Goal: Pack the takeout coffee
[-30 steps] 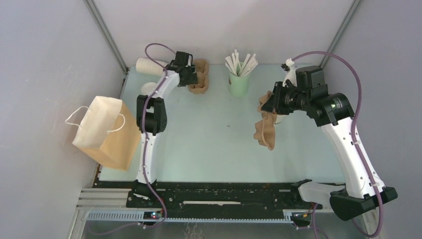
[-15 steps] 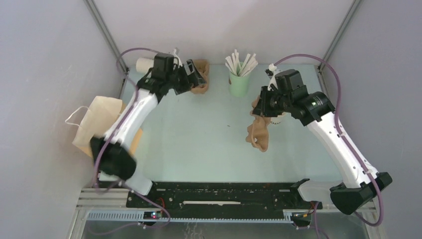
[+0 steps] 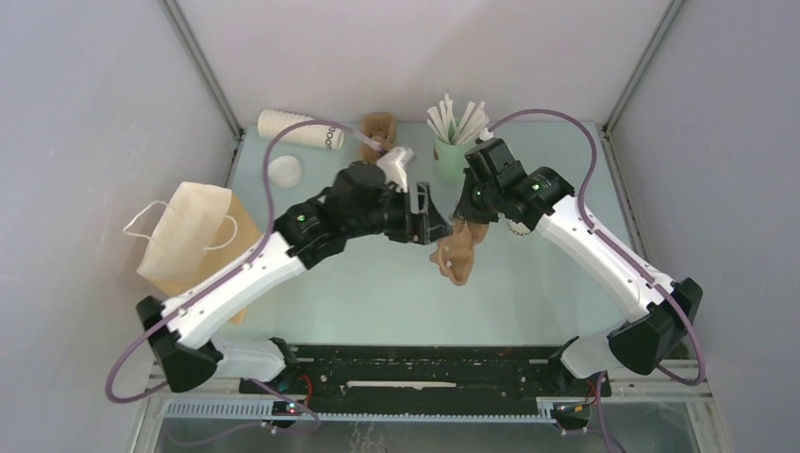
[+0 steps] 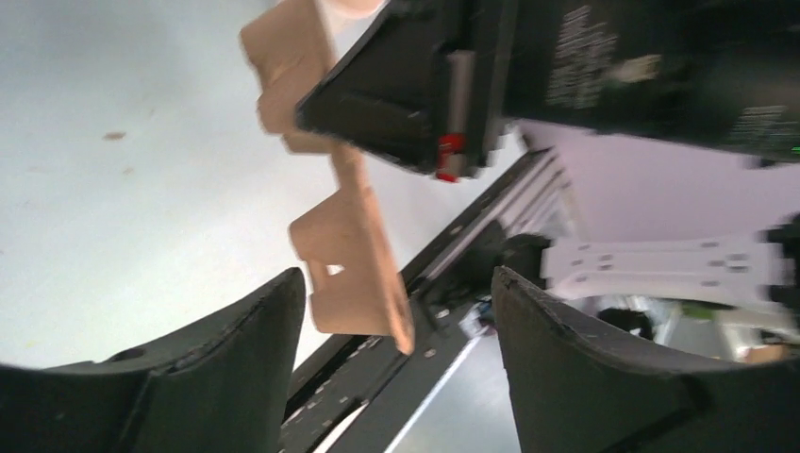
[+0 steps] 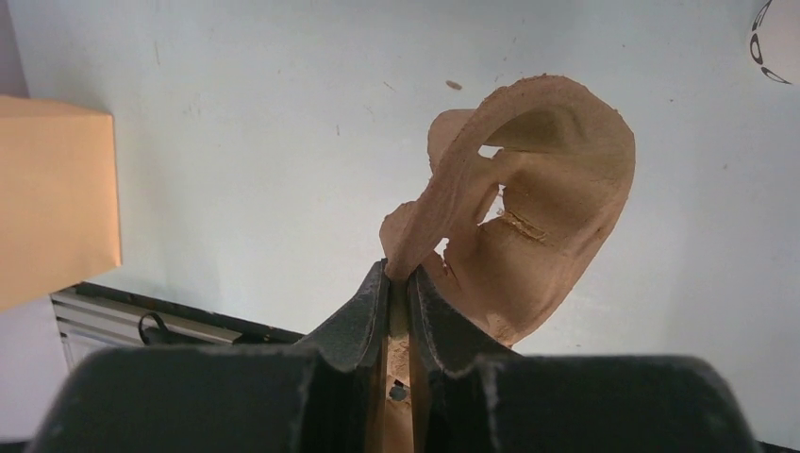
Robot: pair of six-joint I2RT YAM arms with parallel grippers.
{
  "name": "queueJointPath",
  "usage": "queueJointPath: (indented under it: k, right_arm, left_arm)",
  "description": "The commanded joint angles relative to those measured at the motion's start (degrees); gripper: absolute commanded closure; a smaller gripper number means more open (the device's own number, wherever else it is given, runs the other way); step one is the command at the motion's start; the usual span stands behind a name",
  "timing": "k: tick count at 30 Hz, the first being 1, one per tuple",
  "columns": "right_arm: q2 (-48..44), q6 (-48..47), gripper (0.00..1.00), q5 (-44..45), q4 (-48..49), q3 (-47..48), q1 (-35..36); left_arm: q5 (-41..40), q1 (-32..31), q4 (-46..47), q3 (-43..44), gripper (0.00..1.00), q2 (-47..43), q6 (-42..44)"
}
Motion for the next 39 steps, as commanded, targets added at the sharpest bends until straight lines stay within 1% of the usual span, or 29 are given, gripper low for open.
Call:
queueJointPath:
  k: [1,3,6,7,10,13,15,17,18,19,20,21,22,23,25,26,27,29,30,32,34,37,39]
  right_arm:
    - [-0.1,5.0,0.84,3.7,2.0,4.0,1.5]
    - [0.8,6.3,0.84,3.7,1.4,5.4,1.6]
    - [2.0,7.0,0.84,5.2,0.9,7.2,2.5]
    - [2.4,7.3,0.84,5.3,0.7,7.4,2.7]
    - [3.2,8.6,0.84,5.5,-0.3,8.1,3.3]
    - [3.6,8.9,0.84,5.2,-0.4,8.7,3.8]
    - [4.1,8.5,0.8,4.7,-1.2,9.8,3.9]
    - [4.2,7.1,0.72,3.5,-1.3,10.9,3.6]
    - [4.1,6.1,0.66,2.9,-1.3,11.4,3.5]
    - [4.1,4.9,0.56,2.2,-1.3,12.1,3.3]
    - [4.1,3.2,0.41,0.0,-1.4,12.9,2.9]
    - [4.3,0.8,0.19,-2.6,-2.1,14.9,1.9]
    - [4.4,-0.2,0.04,-4.9,-3.5,16.6,1.0]
    - [4.2,-1.5,0.01,-6.0,-4.9,17.7,0.2]
    - [2.4,-4.6,0.0,-10.4,-5.9,17.2,-1.7]
    - [1.1,-6.0,0.0,-13.1,-5.7,15.8,-3.3]
    - [-0.6,-7.2,0.0,-16.4,-4.7,13.8,-5.1]
    - [-5.2,-10.2,0.01,-25.3,1.0,6.6,-9.6]
    - [-8.1,-11.0,0.02,-30.3,3.5,3.2,-13.4]
    - [-11.1,-11.7,0.04,-36.7,5.8,-2.0,-19.0]
    - [-13.3,-14.1,0.06,-41.1,7.5,-5.8,-22.9]
    - [-14.1,-16.8,0.09,-41.9,5.8,-8.7,-25.9]
    - [-14.2,-15.8,0.14,-44.5,5.4,-9.5,-27.1]
  left_arm:
    - [-6.0,-2.8,-11.9,7.3,0.26,5.0,10.6]
    - [-5.3,-2.9,-13.6,8.6,0.29,6.4,11.5]
    - [-4.6,-3.3,-12.7,8.1,0.32,7.3,12.8]
    - [-5.0,-3.2,-12.9,8.3,0.36,7.9,13.1]
    - [-8.9,-3.3,-17.3,11.5,0.54,10.2,13.9]
    - [-15.2,-3.2,-20.5,13.7,0.74,11.1,15.5]
    - [-16.9,-3.2,-20.9,13.3,0.84,10.8,17.0]
    - [-17.8,-3.0,-20.4,12.2,0.92,10.3,17.8]
    - [-17.7,-2.7,-20.0,11.5,0.96,9.9,18.3]
    - [-17.3,-2.2,-19.4,11.0,0.98,9.5,19.0]
    - [-17.0,-1.6,-19.2,10.6,1.0,9.2,19.4]
    - [-16.5,-0.5,-19.3,10.6,1.0,8.9,19.7]
    - [-15.3,0.6,-19.5,10.7,1.0,8.6,19.8]
    - [-13.6,1.7,-19.0,10.3,1.0,8.0,20.1]
    - [-10.8,3.3,-17.7,8.9,1.0,6.5,21.0]
    - [-9.8,3.8,-17.3,8.3,1.0,5.8,21.3]
    - [-7.0,4.2,-16.5,7.6,1.0,4.9,21.6]
    - [-1.3,4.6,-13.8,5.3,1.0,2.9,22.5]
    - [1.8,4.6,-12.3,4.1,1.0,2.1,22.7]
    - [5.8,4.6,-10.4,2.5,1.0,0.6,22.2]
    - [6.2,4.5,-8.4,0.2,1.0,-0.8,20.7]
    - [5.2,4.7,-4.8,-3.8,1.0,-3.7,18.2]
    - [5.4,4.7,-4.1,-4.1,1.0,-4.5,16.6]
